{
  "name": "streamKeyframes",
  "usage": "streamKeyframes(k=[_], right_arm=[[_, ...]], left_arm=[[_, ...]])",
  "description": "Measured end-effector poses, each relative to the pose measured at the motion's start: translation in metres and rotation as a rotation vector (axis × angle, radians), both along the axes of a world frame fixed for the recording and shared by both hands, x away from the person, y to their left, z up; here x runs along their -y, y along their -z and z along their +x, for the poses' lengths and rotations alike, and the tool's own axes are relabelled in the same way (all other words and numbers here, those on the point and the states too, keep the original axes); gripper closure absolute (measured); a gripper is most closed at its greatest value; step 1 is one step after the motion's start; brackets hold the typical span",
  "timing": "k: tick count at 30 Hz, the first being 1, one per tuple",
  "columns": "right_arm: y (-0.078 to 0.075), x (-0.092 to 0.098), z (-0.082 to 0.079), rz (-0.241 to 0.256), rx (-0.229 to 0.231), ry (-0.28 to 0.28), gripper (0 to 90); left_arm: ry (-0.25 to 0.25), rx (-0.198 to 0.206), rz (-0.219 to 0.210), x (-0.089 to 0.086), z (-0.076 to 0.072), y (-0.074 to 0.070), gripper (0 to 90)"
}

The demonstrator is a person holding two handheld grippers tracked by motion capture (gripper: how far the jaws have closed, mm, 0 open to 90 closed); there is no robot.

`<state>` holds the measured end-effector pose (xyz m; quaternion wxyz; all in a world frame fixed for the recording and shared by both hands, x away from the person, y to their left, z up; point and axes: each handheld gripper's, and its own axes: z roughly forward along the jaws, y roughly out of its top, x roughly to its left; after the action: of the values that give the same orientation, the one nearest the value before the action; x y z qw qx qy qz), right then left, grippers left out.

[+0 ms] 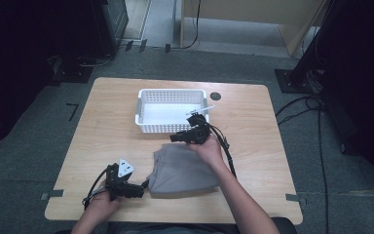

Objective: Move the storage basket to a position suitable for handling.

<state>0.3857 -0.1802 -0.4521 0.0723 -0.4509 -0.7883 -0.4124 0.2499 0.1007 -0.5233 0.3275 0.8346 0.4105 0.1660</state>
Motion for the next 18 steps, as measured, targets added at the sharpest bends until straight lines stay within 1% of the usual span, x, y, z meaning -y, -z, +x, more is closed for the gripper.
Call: streamKeyframes(k=[5, 9, 10, 12, 18], right_arm=[[0.003, 0.016, -0.009, -0.004, -0.004, 0.018, 56.5], [0.0, 0.033, -0.019, 0.0, 0.013, 0.046, 56.3], [0.0, 0.037, -0.021, 0.001, 0.014, 0.054, 56.0], [0.0, 0.049, -0.027, -0.007, 0.013, 0.074, 55.4], [0.007, 0.075, -0.042, -0.029, 0.0, 0.113, 54.5]], left_arm=[[0.005, -0.001, -0.002, -0.001, 0.0, 0.0, 0.0], [0.023, -0.006, -0.02, -0.004, 0.002, 0.0, 0.0], [0.022, -0.007, -0.02, -0.005, 0.002, 0.0, 0.0], [0.02, 0.001, -0.001, -0.003, 0.002, 0.0, 0.0], [0.022, 0.001, 0.0, -0.002, 0.002, 0.0, 0.0]])
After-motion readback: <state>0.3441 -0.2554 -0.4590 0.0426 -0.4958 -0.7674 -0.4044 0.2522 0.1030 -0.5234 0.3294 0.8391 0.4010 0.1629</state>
